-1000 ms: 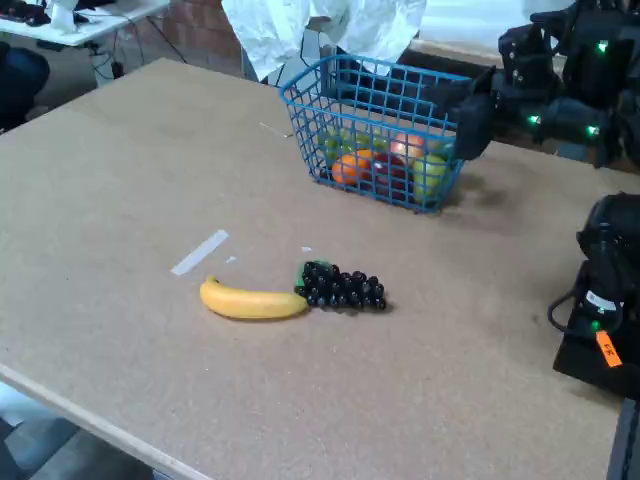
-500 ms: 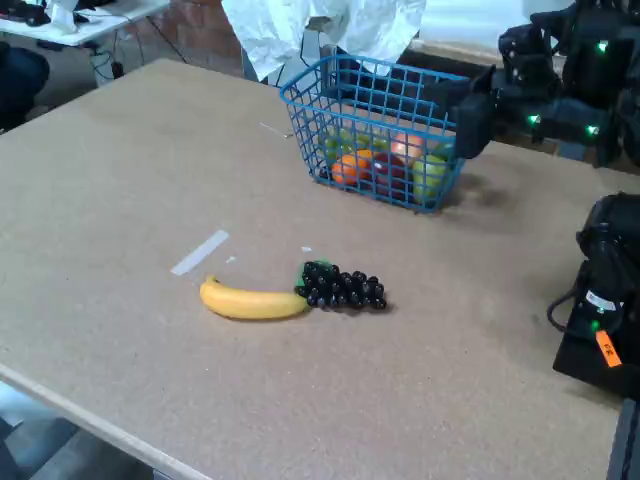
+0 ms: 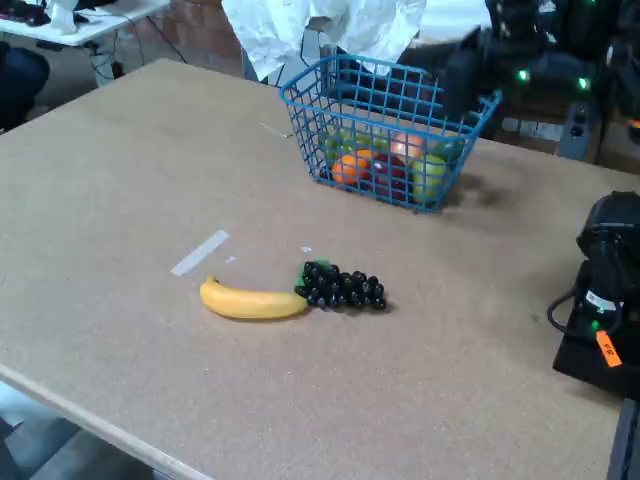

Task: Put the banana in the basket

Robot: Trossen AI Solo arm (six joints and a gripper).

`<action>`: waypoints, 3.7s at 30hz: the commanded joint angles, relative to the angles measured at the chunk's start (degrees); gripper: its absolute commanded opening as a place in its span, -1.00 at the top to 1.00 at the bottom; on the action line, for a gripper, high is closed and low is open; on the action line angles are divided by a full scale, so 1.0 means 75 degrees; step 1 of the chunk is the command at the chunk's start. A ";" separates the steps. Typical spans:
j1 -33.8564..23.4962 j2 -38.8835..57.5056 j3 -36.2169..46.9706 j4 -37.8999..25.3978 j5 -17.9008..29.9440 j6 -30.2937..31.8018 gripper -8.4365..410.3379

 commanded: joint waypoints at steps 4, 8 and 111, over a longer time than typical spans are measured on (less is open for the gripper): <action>0.0009 0.1871 0.1486 0.0017 -0.0455 -0.0452 0.92; 0.0020 0.3025 0.2221 -0.0050 -0.0912 -0.0621 0.79; 0.2317 1.1957 0.7446 -0.5709 -0.1279 -0.0842 -0.20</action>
